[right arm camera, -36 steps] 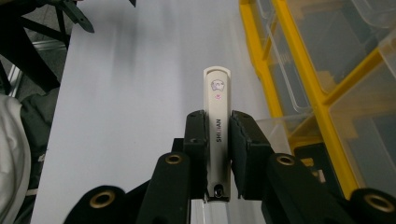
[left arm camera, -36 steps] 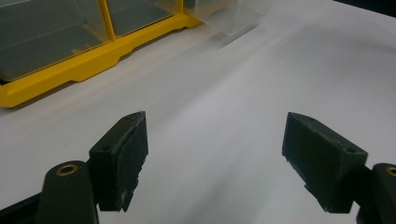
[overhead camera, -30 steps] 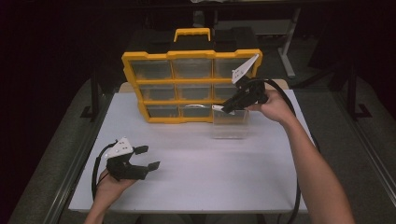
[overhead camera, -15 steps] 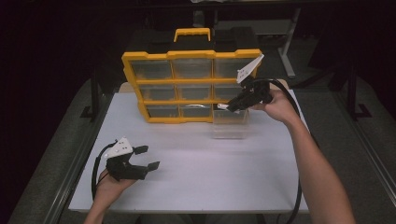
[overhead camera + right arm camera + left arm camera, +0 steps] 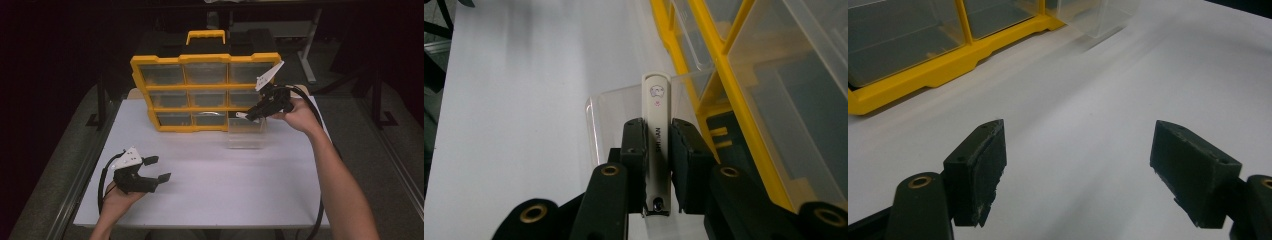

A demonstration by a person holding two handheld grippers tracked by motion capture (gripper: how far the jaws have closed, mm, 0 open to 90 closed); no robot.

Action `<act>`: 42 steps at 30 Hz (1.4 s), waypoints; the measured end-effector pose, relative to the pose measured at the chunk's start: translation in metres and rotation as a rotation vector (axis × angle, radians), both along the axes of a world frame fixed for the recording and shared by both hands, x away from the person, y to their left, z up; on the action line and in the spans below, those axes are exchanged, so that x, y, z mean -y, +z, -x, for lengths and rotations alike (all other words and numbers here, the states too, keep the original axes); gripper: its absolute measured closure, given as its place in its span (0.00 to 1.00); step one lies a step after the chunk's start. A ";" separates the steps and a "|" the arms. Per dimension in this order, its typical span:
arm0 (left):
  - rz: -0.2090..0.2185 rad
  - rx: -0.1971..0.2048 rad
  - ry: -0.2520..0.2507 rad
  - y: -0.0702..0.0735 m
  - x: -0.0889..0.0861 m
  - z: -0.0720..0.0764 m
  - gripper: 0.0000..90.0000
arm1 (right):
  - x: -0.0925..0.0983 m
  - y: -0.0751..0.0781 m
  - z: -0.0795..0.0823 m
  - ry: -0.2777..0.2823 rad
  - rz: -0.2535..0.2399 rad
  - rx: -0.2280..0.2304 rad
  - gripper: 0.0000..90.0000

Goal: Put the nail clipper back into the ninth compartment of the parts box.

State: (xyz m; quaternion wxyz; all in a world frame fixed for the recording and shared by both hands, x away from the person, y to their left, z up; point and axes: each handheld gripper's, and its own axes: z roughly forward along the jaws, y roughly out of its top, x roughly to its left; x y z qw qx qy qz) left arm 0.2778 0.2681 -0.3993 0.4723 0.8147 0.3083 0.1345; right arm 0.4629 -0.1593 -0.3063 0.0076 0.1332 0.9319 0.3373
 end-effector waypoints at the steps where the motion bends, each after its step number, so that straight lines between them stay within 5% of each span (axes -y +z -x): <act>1: 0.001 -0.001 0.001 0.000 0.000 0.000 0.25 | 0.000 -0.001 0.000 -0.002 0.000 -0.007 0.84; 42: -0.014 0.000 -0.005 -0.001 0.000 -0.001 0.25 | 0.001 -0.034 0.000 -0.016 0.032 -0.013 0.84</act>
